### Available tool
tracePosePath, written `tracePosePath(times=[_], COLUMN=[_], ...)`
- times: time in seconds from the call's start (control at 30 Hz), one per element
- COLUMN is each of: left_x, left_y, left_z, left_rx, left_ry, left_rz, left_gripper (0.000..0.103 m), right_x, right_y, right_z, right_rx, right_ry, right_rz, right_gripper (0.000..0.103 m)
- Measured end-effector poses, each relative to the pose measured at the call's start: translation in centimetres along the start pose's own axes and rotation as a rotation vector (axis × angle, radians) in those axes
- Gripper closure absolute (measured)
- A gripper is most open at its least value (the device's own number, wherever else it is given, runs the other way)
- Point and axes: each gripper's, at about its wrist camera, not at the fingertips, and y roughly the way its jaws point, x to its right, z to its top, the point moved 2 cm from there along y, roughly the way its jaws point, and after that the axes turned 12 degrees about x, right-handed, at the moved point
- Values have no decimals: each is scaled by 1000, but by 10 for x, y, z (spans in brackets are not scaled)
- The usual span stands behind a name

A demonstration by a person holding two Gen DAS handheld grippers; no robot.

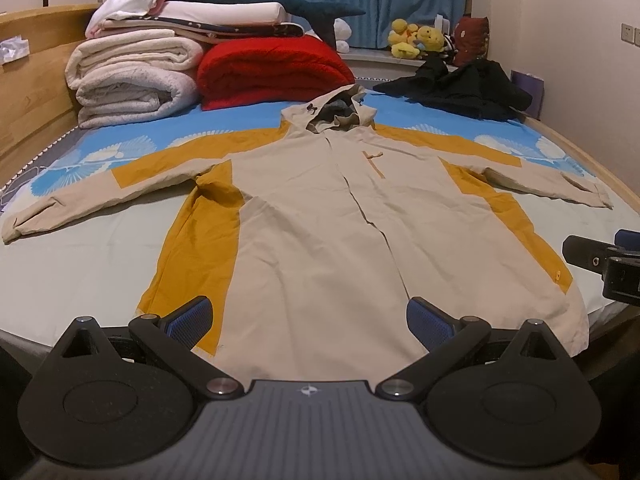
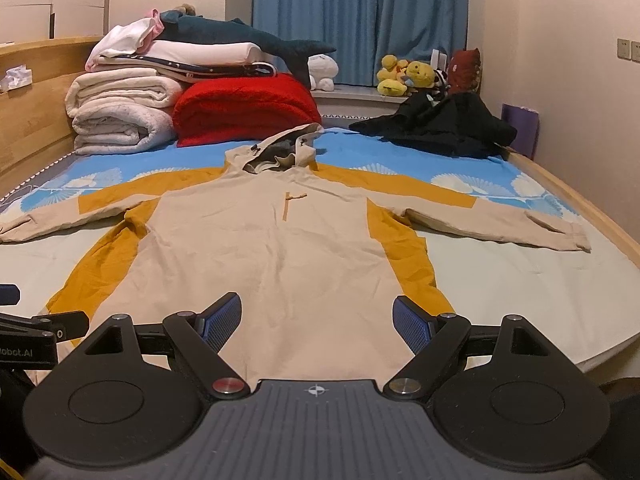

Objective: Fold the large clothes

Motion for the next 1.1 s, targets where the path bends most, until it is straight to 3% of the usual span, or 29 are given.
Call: tracePosePath(times=[1.1], left_x=[-4], left_y=[1], left_z=[-2], left_rx=[-8], left_ry=[-43], left_rz=[4], left_gripper=[0], right_x=[-1], right_y=[4], right_z=[2], right_rx=[-20], right_ry=[22], right_rz=[14], right_gripper=[19])
